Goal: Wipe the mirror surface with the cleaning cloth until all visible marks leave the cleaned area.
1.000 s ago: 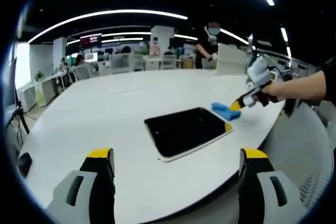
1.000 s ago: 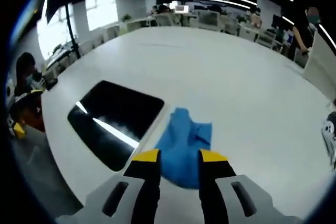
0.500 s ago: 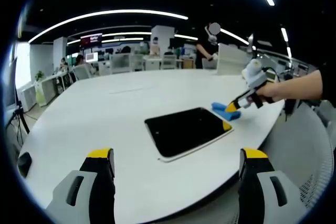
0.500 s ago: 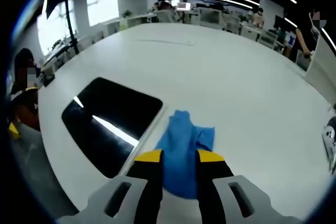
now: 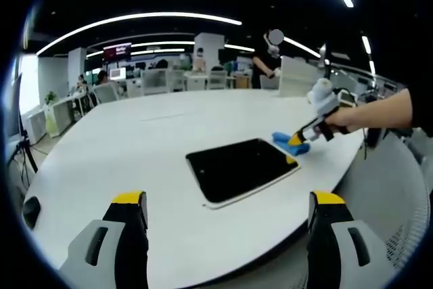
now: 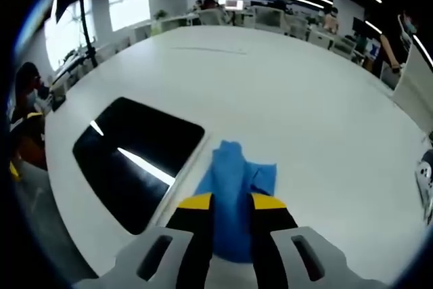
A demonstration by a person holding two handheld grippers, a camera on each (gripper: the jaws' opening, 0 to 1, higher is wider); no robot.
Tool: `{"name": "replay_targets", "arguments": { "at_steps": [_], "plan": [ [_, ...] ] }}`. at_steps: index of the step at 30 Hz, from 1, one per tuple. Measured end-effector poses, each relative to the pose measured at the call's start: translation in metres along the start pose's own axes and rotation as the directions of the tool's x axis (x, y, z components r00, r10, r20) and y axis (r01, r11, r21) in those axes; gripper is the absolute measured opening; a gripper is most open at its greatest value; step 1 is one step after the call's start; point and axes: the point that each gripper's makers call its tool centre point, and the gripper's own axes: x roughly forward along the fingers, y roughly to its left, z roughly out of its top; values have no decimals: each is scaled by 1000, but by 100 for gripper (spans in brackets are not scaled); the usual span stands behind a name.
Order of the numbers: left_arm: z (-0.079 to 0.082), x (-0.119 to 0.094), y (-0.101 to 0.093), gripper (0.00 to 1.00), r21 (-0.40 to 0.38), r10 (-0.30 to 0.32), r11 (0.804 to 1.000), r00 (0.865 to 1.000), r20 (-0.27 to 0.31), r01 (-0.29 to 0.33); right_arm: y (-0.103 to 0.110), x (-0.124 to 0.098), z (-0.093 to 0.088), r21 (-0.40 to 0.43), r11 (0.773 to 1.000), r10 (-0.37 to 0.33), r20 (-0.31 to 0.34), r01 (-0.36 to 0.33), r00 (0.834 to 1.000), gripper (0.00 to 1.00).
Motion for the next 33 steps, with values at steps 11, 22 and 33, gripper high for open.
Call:
{"name": "replay_targets", "arguments": {
  "at_steps": [11,22,33],
  "plan": [
    [0,0,0,99,-2,-3,1000,1000,0,3,0,2,-2,12,1000,-1,17,0,1000,15],
    [0,0,0,99,-2,-5,1000,1000,-2,5,4,3,-1,1,1000,7,33,-7,999,4],
    [0,0,-1,99,0,-10,1000,1000,-1,10,7,1,7,60,998,7,74,-12,997,1]
  ]
}}
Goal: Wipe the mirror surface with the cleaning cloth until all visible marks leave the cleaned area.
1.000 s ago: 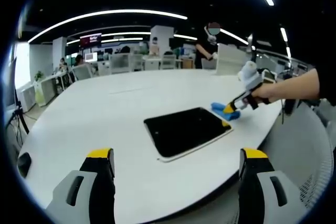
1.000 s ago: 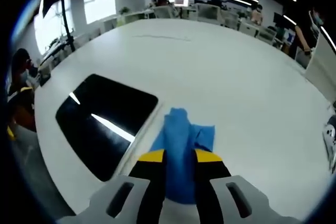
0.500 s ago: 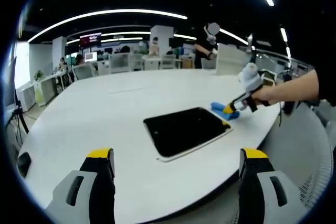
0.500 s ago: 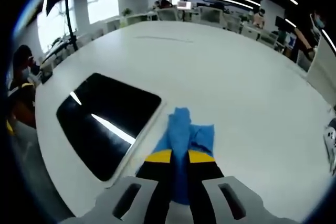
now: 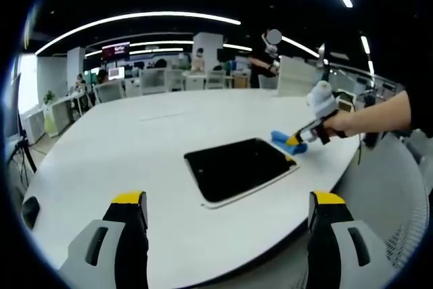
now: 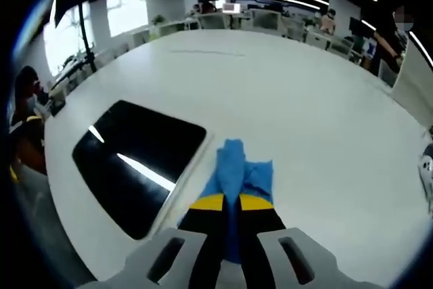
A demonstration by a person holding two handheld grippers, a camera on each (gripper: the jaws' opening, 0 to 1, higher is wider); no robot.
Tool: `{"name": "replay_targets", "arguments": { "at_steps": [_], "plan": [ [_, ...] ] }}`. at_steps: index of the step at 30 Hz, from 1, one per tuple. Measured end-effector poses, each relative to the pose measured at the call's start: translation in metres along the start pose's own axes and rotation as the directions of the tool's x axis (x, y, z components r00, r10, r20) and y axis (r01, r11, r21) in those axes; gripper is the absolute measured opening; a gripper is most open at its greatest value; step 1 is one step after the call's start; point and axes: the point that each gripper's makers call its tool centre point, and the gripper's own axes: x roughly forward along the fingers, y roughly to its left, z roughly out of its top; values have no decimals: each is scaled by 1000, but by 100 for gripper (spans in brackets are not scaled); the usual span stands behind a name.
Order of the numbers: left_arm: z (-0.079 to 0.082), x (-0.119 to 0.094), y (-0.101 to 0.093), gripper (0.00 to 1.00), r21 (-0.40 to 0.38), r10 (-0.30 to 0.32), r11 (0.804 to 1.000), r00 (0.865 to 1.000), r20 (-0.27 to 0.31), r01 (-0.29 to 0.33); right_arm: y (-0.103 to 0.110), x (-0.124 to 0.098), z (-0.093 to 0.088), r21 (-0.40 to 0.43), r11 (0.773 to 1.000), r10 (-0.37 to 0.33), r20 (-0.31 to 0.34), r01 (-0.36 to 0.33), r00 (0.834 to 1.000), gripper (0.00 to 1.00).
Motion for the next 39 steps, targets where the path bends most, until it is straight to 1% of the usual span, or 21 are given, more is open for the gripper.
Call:
{"name": "replay_targets", "arguments": {
  "at_steps": [1,6,10,14,17,26,28,31,34,39],
  "plan": [
    [0,0,0,99,0,0,1000,1000,0,0,0,0,2,13,1000,0,7,0,1000,1],
    [0,0,0,99,0,0,1000,1000,1,0,4,-3,29,36,999,6,84,-9,996,0],
    [0,0,0,99,-1,2,1000,1000,1,-2,7,-2,39,52,998,17,100,-23,995,1],
    [0,0,0,99,-1,1,1000,1000,2,-1,13,3,41,68,997,33,94,-40,995,1],
    [0,0,0,99,-1,1,1000,1000,3,-1,22,6,43,71,996,46,91,-52,995,1],
    [-1,1,-1,99,0,-4,1000,1000,-3,4,38,19,52,56,996,65,86,-70,994,1],
    [-1,0,-1,98,1,-6,1000,1000,-3,6,43,21,51,50,996,66,75,-70,995,1],
    [-1,0,-1,98,1,-4,1000,1000,-6,4,44,27,50,48,997,59,56,-62,997,1],
    [-1,0,-1,98,1,-2,1000,1000,0,2,45,30,49,45,998,52,51,-54,997,1],
    [-1,1,-2,99,2,-6,1000,1000,0,6,46,34,42,42,998,40,17,-41,999,1]
  ]
}}
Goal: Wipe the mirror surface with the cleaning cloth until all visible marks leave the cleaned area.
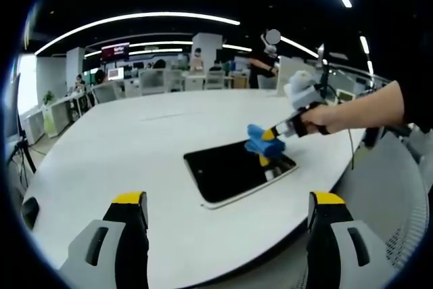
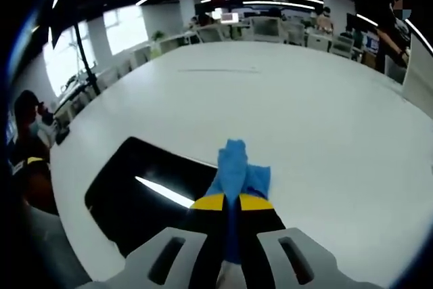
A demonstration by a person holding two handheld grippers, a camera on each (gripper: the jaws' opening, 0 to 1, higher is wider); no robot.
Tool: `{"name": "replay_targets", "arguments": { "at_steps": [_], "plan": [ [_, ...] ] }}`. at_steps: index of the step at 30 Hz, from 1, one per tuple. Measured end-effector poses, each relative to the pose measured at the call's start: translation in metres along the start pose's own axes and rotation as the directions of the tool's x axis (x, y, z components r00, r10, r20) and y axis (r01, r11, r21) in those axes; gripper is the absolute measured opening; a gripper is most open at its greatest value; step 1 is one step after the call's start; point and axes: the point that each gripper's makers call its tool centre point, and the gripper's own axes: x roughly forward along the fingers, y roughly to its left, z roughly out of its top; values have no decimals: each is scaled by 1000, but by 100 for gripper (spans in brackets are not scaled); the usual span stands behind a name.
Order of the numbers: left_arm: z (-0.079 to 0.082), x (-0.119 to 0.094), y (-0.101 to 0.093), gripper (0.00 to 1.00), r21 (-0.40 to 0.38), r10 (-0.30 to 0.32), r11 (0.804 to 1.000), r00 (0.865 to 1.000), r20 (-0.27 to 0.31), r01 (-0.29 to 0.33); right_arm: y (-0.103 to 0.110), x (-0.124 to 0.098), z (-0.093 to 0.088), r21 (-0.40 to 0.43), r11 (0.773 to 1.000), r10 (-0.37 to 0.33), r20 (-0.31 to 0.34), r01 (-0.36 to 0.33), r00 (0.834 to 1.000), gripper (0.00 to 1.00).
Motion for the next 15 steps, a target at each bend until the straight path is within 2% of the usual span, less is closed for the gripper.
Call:
{"name": "replay_targets", "arguments": {
  "at_steps": [9,15],
  "plan": [
    [1,0,0,99,0,-1,1000,1000,3,1,3,-1,-3,1,1000,-18,-19,18,1000,1],
    [1,0,0,98,1,-3,1000,1000,4,3,-3,6,-2,13,999,-36,-16,36,999,1]
  ]
}}
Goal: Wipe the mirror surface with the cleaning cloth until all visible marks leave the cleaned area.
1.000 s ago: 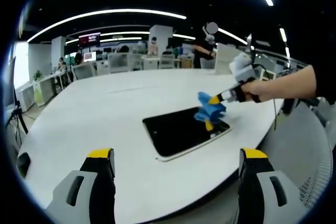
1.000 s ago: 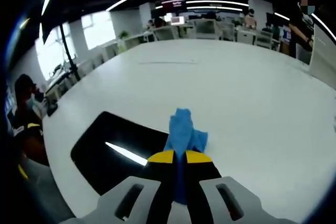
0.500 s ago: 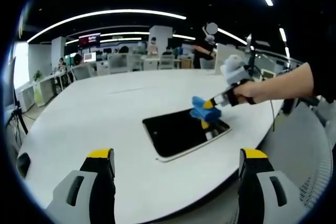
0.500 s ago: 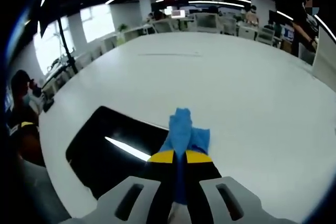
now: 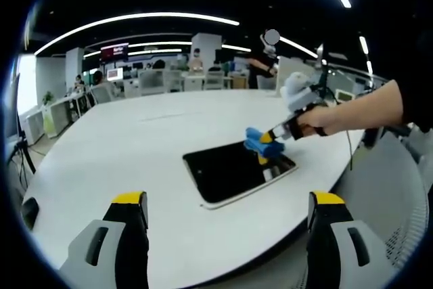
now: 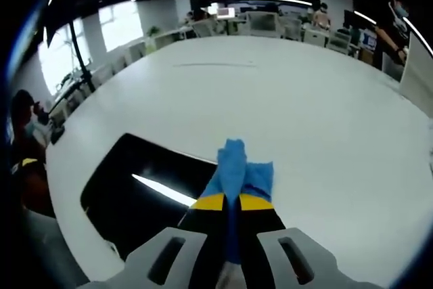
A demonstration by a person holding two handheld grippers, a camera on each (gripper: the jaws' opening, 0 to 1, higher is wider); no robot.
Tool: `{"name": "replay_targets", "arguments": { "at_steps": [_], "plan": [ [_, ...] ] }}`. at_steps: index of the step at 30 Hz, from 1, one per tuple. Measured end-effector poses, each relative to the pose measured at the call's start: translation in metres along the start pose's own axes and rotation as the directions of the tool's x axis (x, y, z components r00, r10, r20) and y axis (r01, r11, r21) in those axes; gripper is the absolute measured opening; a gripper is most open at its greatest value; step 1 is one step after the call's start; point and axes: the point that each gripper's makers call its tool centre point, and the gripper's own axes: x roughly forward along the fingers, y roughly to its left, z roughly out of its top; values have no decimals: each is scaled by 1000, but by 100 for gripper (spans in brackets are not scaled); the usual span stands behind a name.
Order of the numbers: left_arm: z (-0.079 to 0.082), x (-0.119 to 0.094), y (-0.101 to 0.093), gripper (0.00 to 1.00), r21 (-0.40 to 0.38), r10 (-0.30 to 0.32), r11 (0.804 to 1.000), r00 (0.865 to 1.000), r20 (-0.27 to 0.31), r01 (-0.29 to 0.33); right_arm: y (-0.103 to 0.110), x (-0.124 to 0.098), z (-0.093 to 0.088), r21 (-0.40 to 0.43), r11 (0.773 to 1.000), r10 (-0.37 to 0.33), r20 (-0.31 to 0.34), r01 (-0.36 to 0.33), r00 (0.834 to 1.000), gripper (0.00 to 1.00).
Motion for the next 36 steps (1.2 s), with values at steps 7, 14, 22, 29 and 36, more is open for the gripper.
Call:
{"name": "replay_targets", "arguments": {
  "at_steps": [7,14,22,29,36],
  "plan": [
    [-1,1,-1,98,0,-1,1000,1000,-6,1,0,5,2,32,999,-7,-7,7,1000,1],
    [-1,0,-2,98,1,-3,1000,1000,-9,3,7,2,2,62,998,-11,-12,12,1000,0],
    [-1,1,-1,98,2,-1,1000,1000,-11,1,25,10,8,64,998,9,-9,-9,1000,1],
    [-1,0,0,99,3,2,1000,1000,-7,-2,39,14,11,63,998,28,-13,-27,1000,1],
    [-1,-1,-1,99,5,2,1000,1000,-6,-2,59,16,14,65,997,47,-13,-46,999,1]
  ]
}}
